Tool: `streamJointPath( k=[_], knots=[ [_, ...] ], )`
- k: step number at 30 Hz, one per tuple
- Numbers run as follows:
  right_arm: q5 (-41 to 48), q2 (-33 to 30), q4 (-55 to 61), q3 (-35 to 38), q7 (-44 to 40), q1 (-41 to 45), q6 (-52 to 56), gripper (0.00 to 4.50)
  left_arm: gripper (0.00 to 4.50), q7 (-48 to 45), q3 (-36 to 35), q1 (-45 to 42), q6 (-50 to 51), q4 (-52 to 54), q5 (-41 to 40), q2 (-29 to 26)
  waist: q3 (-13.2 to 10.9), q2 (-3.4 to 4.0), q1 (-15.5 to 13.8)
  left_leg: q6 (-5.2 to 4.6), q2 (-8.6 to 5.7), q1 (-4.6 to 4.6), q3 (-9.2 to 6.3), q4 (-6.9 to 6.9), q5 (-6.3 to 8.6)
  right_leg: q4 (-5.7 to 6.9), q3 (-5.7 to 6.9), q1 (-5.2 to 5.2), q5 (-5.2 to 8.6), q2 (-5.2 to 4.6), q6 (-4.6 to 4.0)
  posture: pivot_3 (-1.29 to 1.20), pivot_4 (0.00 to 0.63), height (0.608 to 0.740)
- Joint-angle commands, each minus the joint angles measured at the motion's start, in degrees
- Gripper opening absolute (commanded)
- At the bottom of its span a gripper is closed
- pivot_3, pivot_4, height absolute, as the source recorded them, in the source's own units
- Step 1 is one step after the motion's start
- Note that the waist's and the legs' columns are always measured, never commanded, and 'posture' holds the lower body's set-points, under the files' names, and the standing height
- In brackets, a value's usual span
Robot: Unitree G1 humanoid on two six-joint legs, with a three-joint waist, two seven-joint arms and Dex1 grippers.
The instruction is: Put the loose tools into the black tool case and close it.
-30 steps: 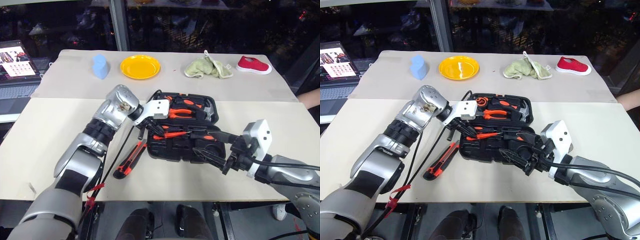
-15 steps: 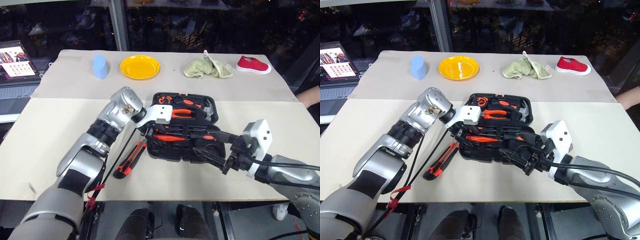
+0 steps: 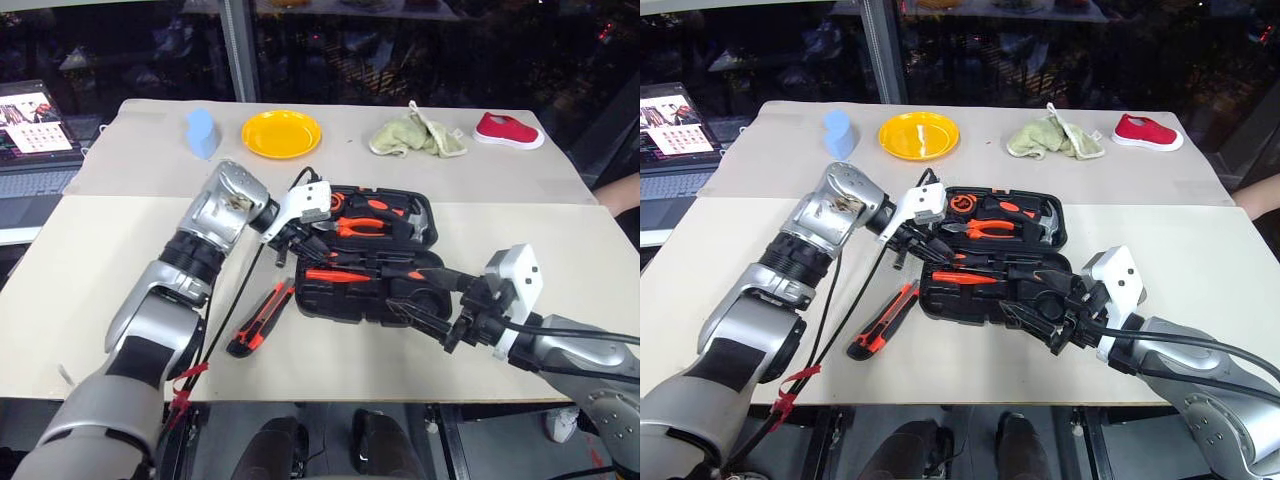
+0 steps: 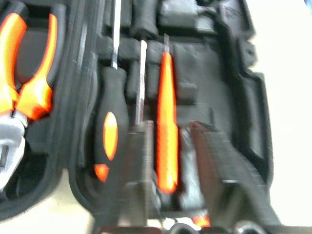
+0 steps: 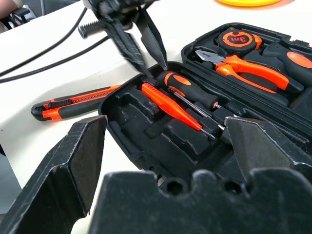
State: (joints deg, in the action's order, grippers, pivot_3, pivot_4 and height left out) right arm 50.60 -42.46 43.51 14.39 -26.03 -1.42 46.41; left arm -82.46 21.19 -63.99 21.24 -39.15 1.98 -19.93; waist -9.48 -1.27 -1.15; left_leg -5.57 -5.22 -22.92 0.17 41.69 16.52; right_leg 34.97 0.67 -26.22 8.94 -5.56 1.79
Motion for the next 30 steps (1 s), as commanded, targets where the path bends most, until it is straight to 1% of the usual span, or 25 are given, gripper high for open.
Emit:
streamJointPath(
  k=[1, 22, 30],
  knots=[
    [0.9, -0.4, 2.9, 2.4, 0.4, -0.4, -1.0, 4.50, 0.06, 1.3, 0.1, 0.9, -1.7, 0.9, 0.2, 0.6, 0.0, 0.00, 0.0, 0.00, 0.00, 0.00, 0.00, 0.00, 0.00, -0.01, 0.00, 0.00, 0.00, 0.00, 0.00, 0.00, 0.150, 0.740],
    [1.9, -0.1, 3.4, 2.4, 1.3, -0.5, -0.8, 4.50, 0.06, 5.2, 1.0, 2.4, -5.1, -1.9, 2.4, 2.3, 0.0, 0.00, -0.2, 0.00, 0.00, 0.00, 0.00, 0.00, 0.00, -0.01, 0.00, 0.00, 0.00, -0.04, 0.00, 0.00, 0.150, 0.740],
    [2.4, -0.2, 3.3, 2.2, 1.8, -0.3, -0.8, 4.50, 0.06, 4.3, 1.7, 2.6, -5.6, -2.4, 2.7, 2.4, 0.0, 0.00, -0.3, -0.01, 0.00, 0.01, 0.00, 0.00, 0.01, -0.02, 0.01, 0.02, 0.00, -0.05, 0.00, 0.00, 0.150, 0.740]
  ],
)
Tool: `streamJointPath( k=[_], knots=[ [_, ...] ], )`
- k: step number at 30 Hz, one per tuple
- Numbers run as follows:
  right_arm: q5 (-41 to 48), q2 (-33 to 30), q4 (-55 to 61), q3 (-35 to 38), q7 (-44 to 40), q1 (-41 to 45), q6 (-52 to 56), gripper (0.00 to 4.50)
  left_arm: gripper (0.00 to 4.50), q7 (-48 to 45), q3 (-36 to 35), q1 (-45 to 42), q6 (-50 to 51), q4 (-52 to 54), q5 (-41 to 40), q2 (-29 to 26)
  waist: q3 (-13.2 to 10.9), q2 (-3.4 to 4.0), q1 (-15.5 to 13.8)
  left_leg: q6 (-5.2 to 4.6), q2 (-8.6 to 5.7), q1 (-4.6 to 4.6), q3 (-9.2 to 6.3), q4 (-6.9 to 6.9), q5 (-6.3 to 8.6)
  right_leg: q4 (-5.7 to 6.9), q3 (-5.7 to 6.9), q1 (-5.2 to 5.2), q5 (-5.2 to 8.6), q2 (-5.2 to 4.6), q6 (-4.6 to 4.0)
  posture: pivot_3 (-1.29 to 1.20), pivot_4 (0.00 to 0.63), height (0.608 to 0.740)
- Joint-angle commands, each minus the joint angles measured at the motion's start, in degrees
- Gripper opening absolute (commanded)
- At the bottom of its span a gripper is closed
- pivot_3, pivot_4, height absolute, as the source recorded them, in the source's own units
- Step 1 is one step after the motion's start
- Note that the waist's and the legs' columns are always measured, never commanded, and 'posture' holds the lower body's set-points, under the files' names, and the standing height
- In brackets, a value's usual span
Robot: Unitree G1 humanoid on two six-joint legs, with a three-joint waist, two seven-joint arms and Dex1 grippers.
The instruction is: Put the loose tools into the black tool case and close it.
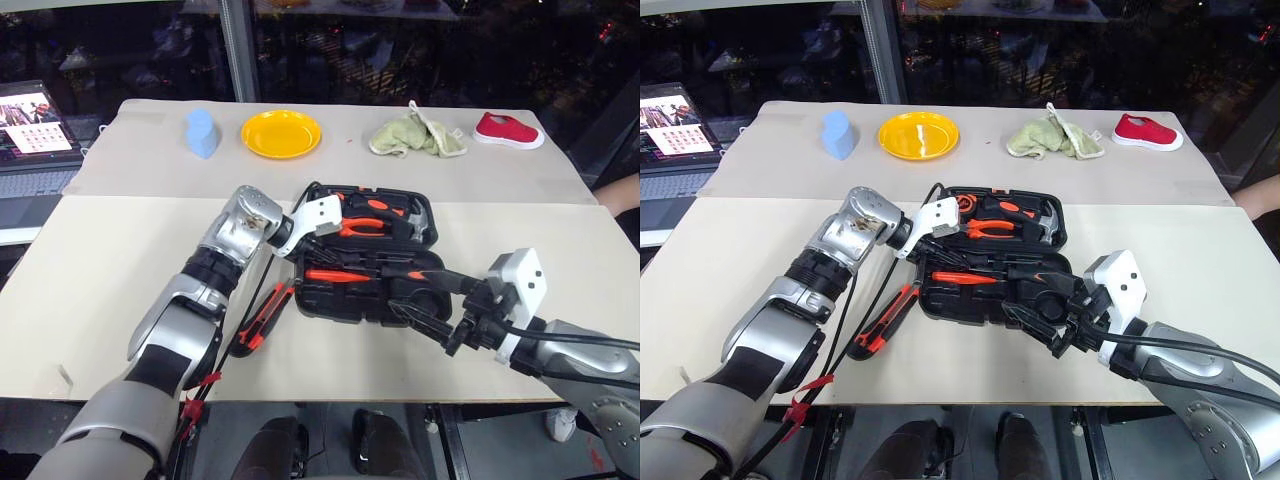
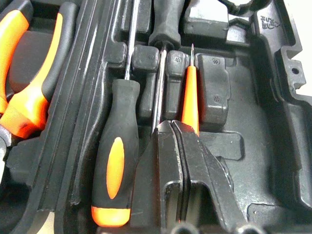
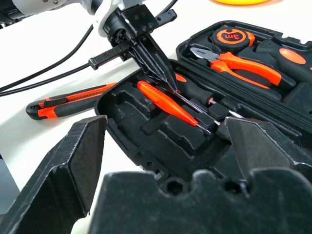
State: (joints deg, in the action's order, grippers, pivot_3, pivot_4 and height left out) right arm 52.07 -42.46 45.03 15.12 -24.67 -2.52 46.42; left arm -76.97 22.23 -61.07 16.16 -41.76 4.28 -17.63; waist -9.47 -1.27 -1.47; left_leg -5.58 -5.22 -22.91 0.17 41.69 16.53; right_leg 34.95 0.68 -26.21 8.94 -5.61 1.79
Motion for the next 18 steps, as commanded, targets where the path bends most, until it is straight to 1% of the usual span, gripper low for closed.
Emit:
streamJointPath(
  k=[1, 10, 18],
  knots=[
    [1.0, -0.2, 1.7, 1.5, 0.5, 0.8, -0.8, 4.50, 0.06, -1.3, 0.7, -0.3, -0.5, 0.4, 0.4, 0.1, 0.0, 0.00, 0.0, 0.00, 0.00, 0.00, 0.00, 0.00, 0.00, 0.00, 0.00, 0.00, 0.00, 0.00, 0.00, 0.00, 0.150, 0.740],
    [0.9, -0.4, 1.7, 1.6, 0.4, 0.5, -1.0, 4.50, 0.06, -2.6, 1.8, 2.3, -2.4, 3.5, 1.5, -2.7, 0.0, 0.01, 0.3, 0.00, 0.00, 0.02, 0.00, -0.01, 0.00, 0.01, -0.03, 0.00, 0.00, 0.00, 0.00, 0.00, 0.150, 0.740],
    [0.4, -0.4, 1.1, 1.2, -0.1, 0.7, -1.3, 4.50, 0.06, -1.9, 1.8, 4.5, -2.8, 7.0, 1.9, -4.5, 0.0, 0.02, 0.4, 0.00, 0.01, 0.01, 0.00, -0.02, 0.00, 0.00, -0.02, -0.01, 0.00, -0.01, 0.00, 0.00, 0.150, 0.740]
  ],
)
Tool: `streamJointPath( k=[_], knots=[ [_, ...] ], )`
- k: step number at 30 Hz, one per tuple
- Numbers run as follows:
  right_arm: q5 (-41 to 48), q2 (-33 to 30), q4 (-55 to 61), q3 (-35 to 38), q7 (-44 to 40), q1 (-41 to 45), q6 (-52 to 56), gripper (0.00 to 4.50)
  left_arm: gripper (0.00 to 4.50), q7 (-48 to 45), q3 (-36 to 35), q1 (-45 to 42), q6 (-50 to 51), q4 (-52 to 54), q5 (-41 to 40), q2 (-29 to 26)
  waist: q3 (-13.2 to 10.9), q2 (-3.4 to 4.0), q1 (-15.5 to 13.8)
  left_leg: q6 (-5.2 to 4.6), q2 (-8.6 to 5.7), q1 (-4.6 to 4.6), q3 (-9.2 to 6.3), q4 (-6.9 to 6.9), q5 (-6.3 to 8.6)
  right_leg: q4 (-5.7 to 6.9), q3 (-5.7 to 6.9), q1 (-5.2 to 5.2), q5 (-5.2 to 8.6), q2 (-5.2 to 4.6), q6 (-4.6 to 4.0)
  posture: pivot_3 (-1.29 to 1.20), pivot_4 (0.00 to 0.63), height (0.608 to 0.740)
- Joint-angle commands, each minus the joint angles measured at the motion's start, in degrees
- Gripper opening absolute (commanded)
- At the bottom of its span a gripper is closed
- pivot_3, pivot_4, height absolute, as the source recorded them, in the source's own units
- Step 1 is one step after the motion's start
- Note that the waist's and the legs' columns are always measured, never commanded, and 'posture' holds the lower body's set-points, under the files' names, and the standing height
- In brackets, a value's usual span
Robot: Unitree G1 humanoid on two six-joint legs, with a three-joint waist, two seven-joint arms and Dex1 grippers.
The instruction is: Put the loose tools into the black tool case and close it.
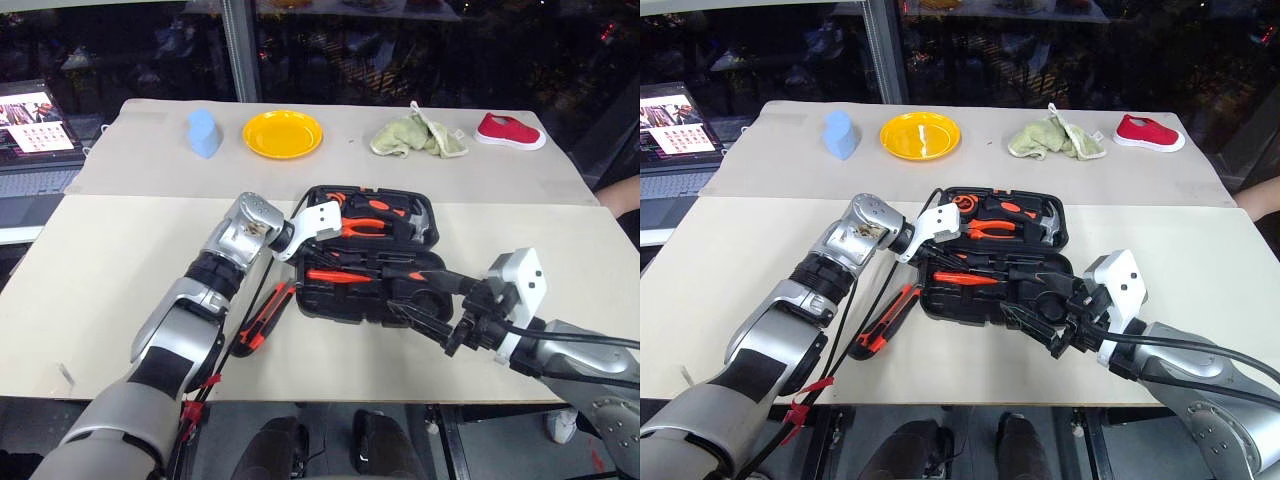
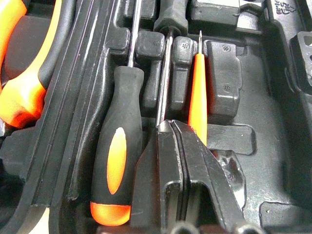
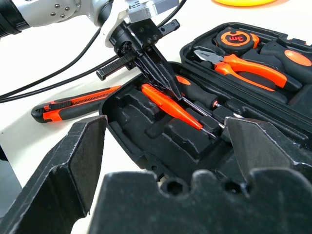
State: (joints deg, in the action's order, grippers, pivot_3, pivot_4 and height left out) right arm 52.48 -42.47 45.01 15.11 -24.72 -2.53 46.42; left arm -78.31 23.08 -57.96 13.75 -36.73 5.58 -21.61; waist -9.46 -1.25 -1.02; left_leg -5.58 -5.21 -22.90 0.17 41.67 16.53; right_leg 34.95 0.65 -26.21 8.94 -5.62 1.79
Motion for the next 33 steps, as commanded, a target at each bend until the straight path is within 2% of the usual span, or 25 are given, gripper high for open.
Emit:
streamJointPath(
  k=[1, 14, 25, 33],
  knots=[
    [-0.1, -0.4, 1.0, 1.1, -0.1, 0.8, -1.3, 4.50, 0.06, -0.2, 1.0, 1.6, -0.7, 2.3, 0.8, -0.6, 0.0, 0.00, 0.0, 0.00, 0.00, 0.00, 0.00, 0.00, 0.00, 0.00, 0.00, 0.00, 0.00, 0.00, 0.00, 0.00, 0.150, 0.740],
    [-1.1, -0.1, 0.3, -0.2, -0.8, 1.5, -1.5, 4.50, 0.06, -0.5, -5.1, -0.9, 1.5, 3.9, -5.4, -0.5, 0.0, 0.00, 0.0, 0.02, 0.00, 0.00, 0.00, 0.00, -0.01, 0.01, 0.02, -0.02, 0.00, 0.02, 0.00, 0.00, 0.150, 0.740],
    [-1.3, 0.1, 0.8, 0.4, -0.8, 0.8, -1.3, 4.50, 0.06, 0.9, -3.8, 1.3, 2.6, 4.6, -5.1, 1.4, 0.0, 0.00, -0.1, 0.02, -0.01, 0.00, 0.00, 0.00, -0.01, 0.01, 0.02, 0.00, 0.00, 0.02, 0.00, 0.00, 0.150, 0.740],
    [-1.3, 0.0, 1.2, 0.6, -0.5, 0.2, -1.3, 4.50, 0.06, 0.2, -2.5, 3.9, 3.6, 7.5, -4.8, 0.6, 0.0, 0.00, -0.1, 0.02, -0.01, 0.00, 0.00, 0.00, -0.01, 0.01, 0.01, -0.01, 0.00, 0.01, 0.00, 0.00, 0.150, 0.740]
  ],
)
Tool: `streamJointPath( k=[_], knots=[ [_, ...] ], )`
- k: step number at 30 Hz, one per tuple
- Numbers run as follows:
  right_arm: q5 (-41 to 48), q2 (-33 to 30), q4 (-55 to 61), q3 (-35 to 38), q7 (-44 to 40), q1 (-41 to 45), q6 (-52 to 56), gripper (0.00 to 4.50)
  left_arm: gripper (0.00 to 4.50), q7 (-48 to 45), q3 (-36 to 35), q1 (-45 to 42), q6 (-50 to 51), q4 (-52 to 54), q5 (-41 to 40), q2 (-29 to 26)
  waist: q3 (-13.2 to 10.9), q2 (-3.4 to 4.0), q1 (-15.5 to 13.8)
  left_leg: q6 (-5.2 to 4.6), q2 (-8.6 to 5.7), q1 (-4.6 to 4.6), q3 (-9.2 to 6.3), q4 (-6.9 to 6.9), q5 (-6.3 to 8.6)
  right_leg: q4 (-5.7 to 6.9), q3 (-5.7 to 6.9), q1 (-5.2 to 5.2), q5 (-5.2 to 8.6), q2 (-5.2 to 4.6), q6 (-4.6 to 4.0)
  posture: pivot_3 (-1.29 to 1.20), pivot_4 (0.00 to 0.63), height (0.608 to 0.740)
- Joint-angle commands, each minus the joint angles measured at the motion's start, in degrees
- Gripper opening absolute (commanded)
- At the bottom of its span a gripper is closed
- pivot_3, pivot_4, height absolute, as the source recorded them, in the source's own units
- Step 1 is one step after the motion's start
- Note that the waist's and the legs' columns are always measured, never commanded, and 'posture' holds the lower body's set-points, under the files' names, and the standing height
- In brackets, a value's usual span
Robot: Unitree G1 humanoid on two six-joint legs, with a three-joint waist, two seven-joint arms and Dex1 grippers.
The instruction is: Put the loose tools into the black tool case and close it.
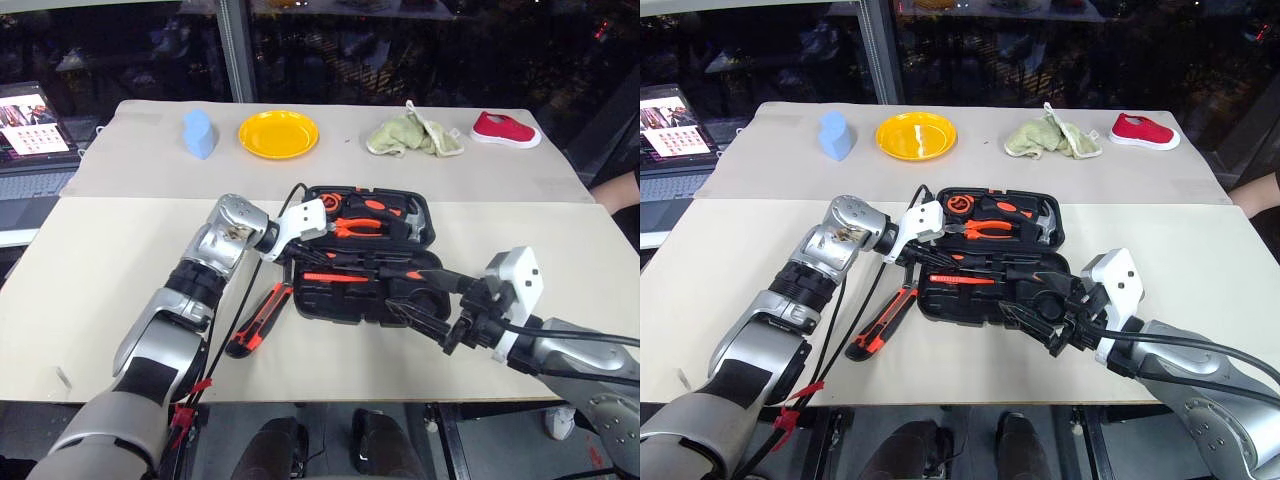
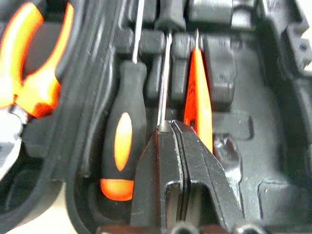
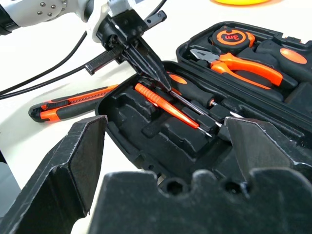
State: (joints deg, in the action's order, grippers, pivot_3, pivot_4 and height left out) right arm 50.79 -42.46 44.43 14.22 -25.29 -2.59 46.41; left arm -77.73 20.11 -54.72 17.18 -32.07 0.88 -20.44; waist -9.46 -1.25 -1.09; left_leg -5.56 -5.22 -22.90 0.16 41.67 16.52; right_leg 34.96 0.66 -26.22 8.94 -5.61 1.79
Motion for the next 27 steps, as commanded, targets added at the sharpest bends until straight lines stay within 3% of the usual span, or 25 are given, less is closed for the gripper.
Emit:
streamJointPath(
  k=[1, 16, 27],
  knots=[
    [0.4, 0.0, 1.8, 1.5, 0.1, 0.2, -1.2, 4.50, 0.06, -0.3, 0.7, 1.1, 0.2, 3.2, 0.0, -0.7, 0.0, 0.00, 0.0, 0.00, 0.00, 0.00, 0.00, 0.00, 0.00, 0.00, 0.00, 0.00, 0.00, 0.00, 0.00, 0.00, 0.150, 0.740],
    [0.3, 0.2, 1.0, 0.9, 0.0, 0.8, -1.3, 4.50, 0.06, 1.9, 2.2, 4.9, -0.2, 6.0, 1.8, -3.3, 0.0, 0.05, 0.0, 0.02, 0.00, 0.09, 0.00, 0.00, -0.01, 0.01, -0.03, 0.08, 0.00, -0.02, 0.00, 0.00, 0.150, 0.740],
    [0.1, 0.2, 0.7, 0.9, -0.3, 0.6, -1.4, 4.50, 0.06, -0.3, -3.4, 2.7, 3.5, 7.2, -5.9, -2.4, 0.0, 0.06, 0.2, 0.05, 0.01, 0.07, 0.00, 0.00, -0.03, 0.02, -0.01, 0.04, 0.00, 0.00, -0.01, 0.00, 0.150, 0.740]
  ],
)
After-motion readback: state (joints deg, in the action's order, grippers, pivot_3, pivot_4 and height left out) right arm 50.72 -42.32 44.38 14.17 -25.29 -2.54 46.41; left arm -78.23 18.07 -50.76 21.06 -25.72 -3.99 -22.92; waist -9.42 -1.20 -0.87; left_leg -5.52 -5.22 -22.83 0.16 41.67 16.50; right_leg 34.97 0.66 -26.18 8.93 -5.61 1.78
